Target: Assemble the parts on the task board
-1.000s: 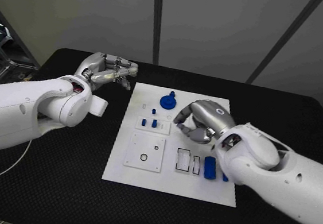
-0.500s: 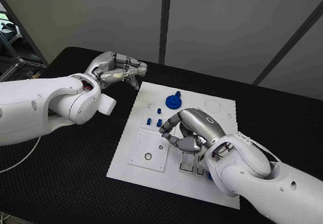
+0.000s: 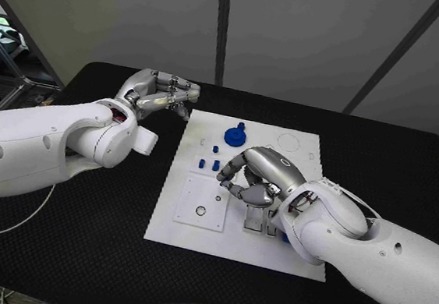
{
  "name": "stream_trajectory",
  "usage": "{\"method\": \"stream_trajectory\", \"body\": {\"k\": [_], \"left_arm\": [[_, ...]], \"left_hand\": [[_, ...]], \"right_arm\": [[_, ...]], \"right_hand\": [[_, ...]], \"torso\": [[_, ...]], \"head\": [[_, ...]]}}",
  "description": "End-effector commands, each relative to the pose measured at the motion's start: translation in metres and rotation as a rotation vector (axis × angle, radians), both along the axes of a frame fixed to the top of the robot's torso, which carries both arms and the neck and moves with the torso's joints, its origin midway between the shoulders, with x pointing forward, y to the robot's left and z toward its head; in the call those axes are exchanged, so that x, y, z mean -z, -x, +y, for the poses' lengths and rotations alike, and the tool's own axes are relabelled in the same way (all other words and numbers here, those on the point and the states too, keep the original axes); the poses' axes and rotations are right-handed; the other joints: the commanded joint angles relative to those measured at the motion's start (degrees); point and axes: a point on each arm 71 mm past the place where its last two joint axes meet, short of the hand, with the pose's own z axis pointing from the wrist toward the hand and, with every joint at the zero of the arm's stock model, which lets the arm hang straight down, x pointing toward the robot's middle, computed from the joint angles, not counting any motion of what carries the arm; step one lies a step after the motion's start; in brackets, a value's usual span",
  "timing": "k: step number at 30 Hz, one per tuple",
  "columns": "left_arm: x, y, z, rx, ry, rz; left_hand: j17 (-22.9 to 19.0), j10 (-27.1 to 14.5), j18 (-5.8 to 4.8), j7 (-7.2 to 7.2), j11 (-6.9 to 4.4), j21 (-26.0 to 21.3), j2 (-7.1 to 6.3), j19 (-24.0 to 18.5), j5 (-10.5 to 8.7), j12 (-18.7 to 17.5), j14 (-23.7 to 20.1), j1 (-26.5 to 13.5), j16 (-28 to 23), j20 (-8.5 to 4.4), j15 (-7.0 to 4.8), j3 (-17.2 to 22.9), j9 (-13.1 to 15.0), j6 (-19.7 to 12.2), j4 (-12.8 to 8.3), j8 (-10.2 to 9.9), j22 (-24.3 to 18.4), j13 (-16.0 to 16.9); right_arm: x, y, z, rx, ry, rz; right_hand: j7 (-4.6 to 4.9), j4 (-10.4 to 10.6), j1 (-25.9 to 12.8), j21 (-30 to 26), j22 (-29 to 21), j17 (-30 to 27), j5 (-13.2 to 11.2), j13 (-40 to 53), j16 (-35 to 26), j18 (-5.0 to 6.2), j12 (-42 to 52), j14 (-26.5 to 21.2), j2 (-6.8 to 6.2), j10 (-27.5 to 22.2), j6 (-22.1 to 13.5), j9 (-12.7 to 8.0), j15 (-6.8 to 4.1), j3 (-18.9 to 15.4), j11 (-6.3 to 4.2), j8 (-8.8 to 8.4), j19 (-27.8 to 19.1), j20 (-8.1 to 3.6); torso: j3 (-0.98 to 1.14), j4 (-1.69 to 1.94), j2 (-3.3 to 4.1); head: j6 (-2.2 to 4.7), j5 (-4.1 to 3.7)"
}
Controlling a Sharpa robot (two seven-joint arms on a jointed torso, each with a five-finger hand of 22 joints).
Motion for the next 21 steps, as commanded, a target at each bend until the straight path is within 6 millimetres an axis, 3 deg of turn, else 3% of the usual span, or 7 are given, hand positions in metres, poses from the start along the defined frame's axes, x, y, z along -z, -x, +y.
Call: {"method": "stream_trajectory", "body": {"k": [1, 5, 9, 13, 21], "left_arm": [[-0.001, 0.000, -0.002, 0.013, 0.006, 0.000], [-0.001, 0.000, -0.003, 0.016, 0.008, 0.000], [-0.001, 0.000, -0.004, 0.019, 0.008, 0.000], [-0.001, 0.000, -0.004, 0.021, 0.009, 0.000], [-0.001, 0.000, -0.005, 0.023, 0.010, 0.001]], "left_hand": [[-0.08, -0.29, 0.59, 0.12, 0.15, -0.10, 0.03, 0.26, 0.09, -0.16, -0.08, 0.53, -0.37, 0.27, 0.15, -0.03, -0.08, -0.28, -0.24, -0.17, -0.10, -0.07], [-0.08, -0.29, 0.59, 0.12, 0.15, -0.10, 0.03, 0.26, 0.09, -0.16, -0.08, 0.53, -0.37, 0.27, 0.15, -0.03, -0.08, -0.28, -0.24, -0.17, -0.10, -0.07], [-0.09, -0.29, 0.59, 0.12, 0.16, -0.12, 0.06, 0.26, 0.10, -0.17, -0.10, 0.57, -0.37, 0.28, 0.16, -0.02, -0.06, -0.28, -0.26, -0.17, -0.11, -0.07], [-0.10, -0.30, 0.59, 0.13, 0.17, -0.14, 0.09, 0.26, 0.11, -0.17, -0.12, 0.61, -0.38, 0.30, 0.17, -0.01, -0.05, -0.28, -0.28, -0.17, -0.13, -0.08], [-0.10, -0.30, 0.59, 0.13, 0.17, -0.14, 0.09, 0.26, 0.11, -0.17, -0.12, 0.61, -0.38, 0.30, 0.17, -0.01, -0.05, -0.28, -0.28, -0.17, -0.13, -0.08]], "right_arm": [[0.009, 0.004, 0.001, -0.022, 0.027, 0.033], [0.017, 0.005, 0.002, -0.024, 0.045, 0.047], [0.020, 0.005, 0.003, -0.026, 0.054, 0.042], [0.022, 0.004, 0.003, -0.024, 0.068, 0.036], [0.024, 0.001, 0.003, -0.017, 0.087, 0.020]], "right_hand": [[0.46, -0.33, -0.07, 0.21, -0.05, -0.03, 0.39, 0.11, 0.38, -0.96, 0.21, 2.13, 0.03, 2.00, 0.02, -0.01, -0.17, 0.07, -1.80, -0.31, 0.07, -0.20], [0.46, -0.33, -0.07, 0.21, -0.05, -0.03, 0.39, 0.11, 0.38, -0.96, 0.21, 2.13, 0.03, 2.00, 0.02, -0.01, -0.17, 0.07, -1.80, -0.31, 0.07, -0.20], [0.46, -0.33, -0.07, 0.21, -0.05, -0.03, 0.39, 0.11, 0.38, -0.96, 0.21, 2.13, 0.03, 2.00, 0.02, -0.01, -0.17, 0.07, -1.80, -0.31, 0.07, -0.20], [0.46, -0.33, -0.07, 0.21, -0.05, -0.03, 0.39, 0.11, 0.38, -0.96, 0.21, 2.13, 0.03, 2.00, 0.02, -0.01, -0.17, 0.07, -1.80, -0.31, 0.07, -0.20], [0.47, -0.34, -0.15, 0.24, 0.00, 0.05, 0.41, 0.13, 0.44, -0.97, 0.19, 2.15, 0.04, 2.01, 0.05, 0.01, -0.15, 0.06, -1.79, -0.32, 0.08, -0.18]], "torso": [[-0.03, 0.03, -0.03], [-0.09, 0.07, 0.02], [0.05, 0.02, 0.00], [-0.06, 0.08, 0.00], [0.02, 0.02, 0.03]], "head": [[-0.18, 0.16], [-0.43, 0.49], [-0.58, 0.73], [-0.67, 0.69], [-0.96, 0.86]]}}
